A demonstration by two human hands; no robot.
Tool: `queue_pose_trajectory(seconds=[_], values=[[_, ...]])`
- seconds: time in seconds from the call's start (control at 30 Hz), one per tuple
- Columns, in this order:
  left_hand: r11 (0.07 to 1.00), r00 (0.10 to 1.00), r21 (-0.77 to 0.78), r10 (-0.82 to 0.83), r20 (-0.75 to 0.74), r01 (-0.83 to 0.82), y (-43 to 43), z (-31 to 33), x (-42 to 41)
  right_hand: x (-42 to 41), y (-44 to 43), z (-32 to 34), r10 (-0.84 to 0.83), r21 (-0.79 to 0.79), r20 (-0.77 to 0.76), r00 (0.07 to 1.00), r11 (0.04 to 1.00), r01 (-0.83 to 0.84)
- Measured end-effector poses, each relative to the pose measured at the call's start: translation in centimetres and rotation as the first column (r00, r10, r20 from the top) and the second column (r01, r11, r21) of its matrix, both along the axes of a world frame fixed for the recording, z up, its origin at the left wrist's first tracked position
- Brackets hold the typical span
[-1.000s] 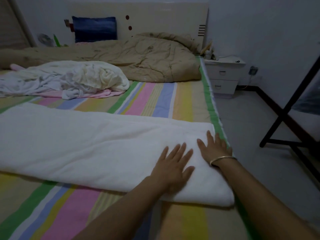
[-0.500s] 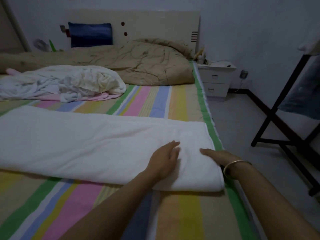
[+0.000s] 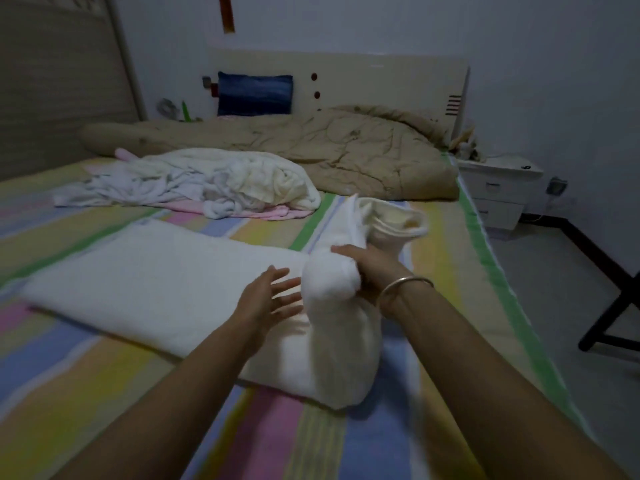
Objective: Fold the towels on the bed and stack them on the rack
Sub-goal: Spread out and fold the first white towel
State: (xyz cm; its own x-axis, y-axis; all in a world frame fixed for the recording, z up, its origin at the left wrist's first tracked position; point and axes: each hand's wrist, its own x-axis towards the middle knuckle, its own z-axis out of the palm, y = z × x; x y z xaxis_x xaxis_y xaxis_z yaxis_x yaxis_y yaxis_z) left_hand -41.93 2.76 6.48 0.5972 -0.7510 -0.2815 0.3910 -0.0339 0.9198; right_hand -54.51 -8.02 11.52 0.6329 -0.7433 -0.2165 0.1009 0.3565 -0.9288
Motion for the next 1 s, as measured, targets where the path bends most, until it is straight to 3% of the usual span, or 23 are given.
queue_pose_trajectory(seconds=[0.1, 0.23, 0.3, 0.33, 0.4, 0.43, 0.47, 0.5, 0.6, 0.67, 0.77, 1.0], values=[[0.997, 0.998, 0.063, 0.046, -0.047, -0.043, 2.1, -0.8, 6.9, 8.0, 2.1, -0.7, 0.090, -0.073, -0.171, 0.981, 0.992, -0.104], [0.968, 0.994, 0.251, 0.017, -0.105, 0.010, 4.8, -3.0, 15.4, 14.7, 3.6, -2.1, 0.240, 0.028, -0.466, 0.852, 0.966, -0.257], [0.936, 0.989, 0.325, -0.102, -0.109, 0.132, 5.2, -3.6, 16.8, 15.6, 2.3, -3.3, 0.067, -0.241, -0.567, 0.821, 0.940, -0.243], [0.915, 0.982, 0.356, -0.164, -0.096, 0.188, 5.1, -3.7, 17.0, 15.7, 1.3, -3.8, -0.089, -0.445, -0.599, 0.796, 0.863, -0.239], [0.883, 0.967, 0.402, -0.251, -0.033, 0.243, 4.7, -3.2, 17.2, 15.4, -0.7, -4.8, -0.429, -0.741, -0.629, 0.648, 0.584, -0.332], [0.870, 0.959, 0.432, -0.281, 0.036, 0.239, 4.3, -2.7, 17.2, 15.1, -1.5, -5.4, -0.572, -0.798, -0.602, 0.558, 0.436, -0.415], [0.856, 0.942, 0.466, -0.313, 0.121, 0.224, 3.8, -2.2, 17.0, 14.7, -2.2, -6.0, -0.648, -0.795, -0.587, 0.485, 0.346, -0.498], [0.848, 0.920, 0.489, -0.338, 0.200, 0.205, 3.2, -1.6, 16.9, 14.6, -2.7, -6.6, -0.662, -0.755, -0.616, 0.427, 0.341, -0.561], [0.835, 0.880, 0.509, -0.387, 0.275, 0.208, 1.4, -1.0, 16.9, 15.2, -2.7, -8.2, -0.489, -0.591, -0.797, 0.354, 0.515, -0.620], [0.829, 0.862, 0.509, -0.418, 0.286, 0.233, 0.8, -1.2, 16.7, 16.0, -2.2, -9.0, -0.496, -0.580, -0.800, 0.338, 0.496, -0.646], [0.831, 0.783, 0.512, -0.462, 0.418, 0.217, 0.6, -2.6, 16.2, 16.3, -1.4, -9.0, -0.517, -0.583, -0.790, 0.330, 0.467, -0.665], [0.934, 0.711, 0.348, -0.299, 0.636, 0.081, 1.4, -4.0, 17.3, 16.4, 0.8, -8.3, -0.474, -0.613, -0.780, 0.409, 0.445, -0.653]])
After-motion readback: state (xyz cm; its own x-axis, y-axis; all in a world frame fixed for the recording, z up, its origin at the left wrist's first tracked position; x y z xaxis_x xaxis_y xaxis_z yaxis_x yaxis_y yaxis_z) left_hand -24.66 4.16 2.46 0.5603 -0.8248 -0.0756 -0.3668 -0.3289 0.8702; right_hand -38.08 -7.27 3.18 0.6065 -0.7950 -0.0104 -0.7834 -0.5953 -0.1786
